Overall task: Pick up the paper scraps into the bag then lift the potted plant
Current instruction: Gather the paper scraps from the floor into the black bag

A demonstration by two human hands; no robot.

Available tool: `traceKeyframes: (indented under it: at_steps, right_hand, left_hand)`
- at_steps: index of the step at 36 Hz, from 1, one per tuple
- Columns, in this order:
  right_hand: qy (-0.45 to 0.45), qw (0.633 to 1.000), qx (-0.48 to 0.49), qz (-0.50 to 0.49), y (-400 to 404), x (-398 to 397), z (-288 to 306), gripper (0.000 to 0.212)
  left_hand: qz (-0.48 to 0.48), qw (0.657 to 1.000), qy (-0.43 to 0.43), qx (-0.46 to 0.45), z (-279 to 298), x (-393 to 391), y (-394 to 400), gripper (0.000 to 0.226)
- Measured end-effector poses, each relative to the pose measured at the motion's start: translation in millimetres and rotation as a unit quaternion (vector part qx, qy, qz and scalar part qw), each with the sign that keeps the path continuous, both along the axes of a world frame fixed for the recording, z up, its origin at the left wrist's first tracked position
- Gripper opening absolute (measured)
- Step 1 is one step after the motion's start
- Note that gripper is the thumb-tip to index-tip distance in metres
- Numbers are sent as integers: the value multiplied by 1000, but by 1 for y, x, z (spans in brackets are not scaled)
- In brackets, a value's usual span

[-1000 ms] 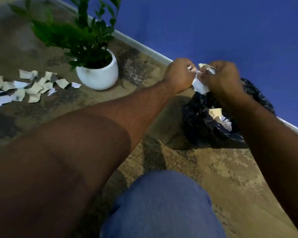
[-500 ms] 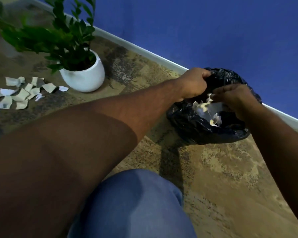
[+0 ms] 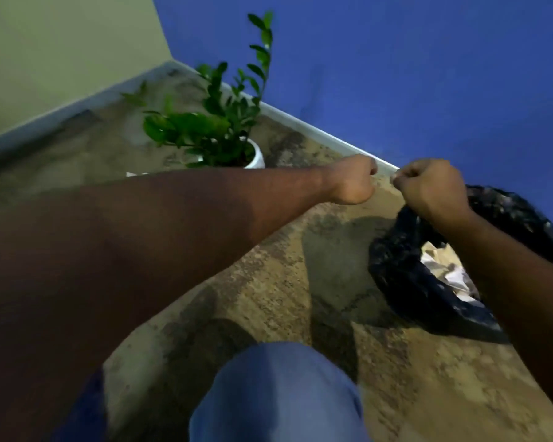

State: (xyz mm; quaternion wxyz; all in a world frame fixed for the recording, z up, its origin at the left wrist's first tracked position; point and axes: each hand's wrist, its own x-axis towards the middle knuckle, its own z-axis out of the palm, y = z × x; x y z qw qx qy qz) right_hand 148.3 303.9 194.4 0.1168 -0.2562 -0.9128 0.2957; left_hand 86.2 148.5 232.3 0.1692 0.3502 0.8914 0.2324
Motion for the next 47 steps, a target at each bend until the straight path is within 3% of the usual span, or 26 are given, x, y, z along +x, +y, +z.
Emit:
traceKeyframes:
  at_steps: [6,13,16,23,26,30,32,35,38,40,44,47]
  right_hand:
    - [-61,988,35,138,-73,-39,-16,8]
    - [-191,916,98,339,-151,-70,-41,24]
    - [-253,880,144,374,-183,-87,-52,26]
    - [-327,837,198,392,-248,-123,-74,61]
    - [-339,835,185,393,-269,-138,-86,68]
    - [-324,859,124,375,-289,-156,-105,68]
    - [-326,867,99,363,-299,-164,-117,69]
    - [-337,873,69,347,-317,-174,-138,78]
    - [-339,874,59,343,-341,-188,-155,86]
    - [-329,876,52,349,-359,-201,-165,87]
    - [-284,892,48,350,-397,-236,-176,95]
    - [-275,902,49,328,-423,-266,-180,109]
  left_hand:
    - [-20,996,54,-72,-14,-28,-63,34]
    - [-69,993,23,-95,-49,-48,-147,31]
    - [-48,990,8,-129,-75,-61,-182,42]
    - [13,985,-43,-166,-129,-102,-249,55]
    - [35,983,-43,-175,-149,-121,-273,54]
    - [57,982,-47,-174,-175,-151,-308,59]
    - [78,983,-30,-167,-188,-166,-327,72]
    - [158,972,9,-172,-206,-188,-355,98]
    - [226,960,69,-152,-223,-209,-384,93]
    - [275,945,95,-149,-233,-221,-403,101]
    - [365,919,54,-139,-254,-236,-439,133]
    - [386,914,-8,-126,-268,-247,-456,142]
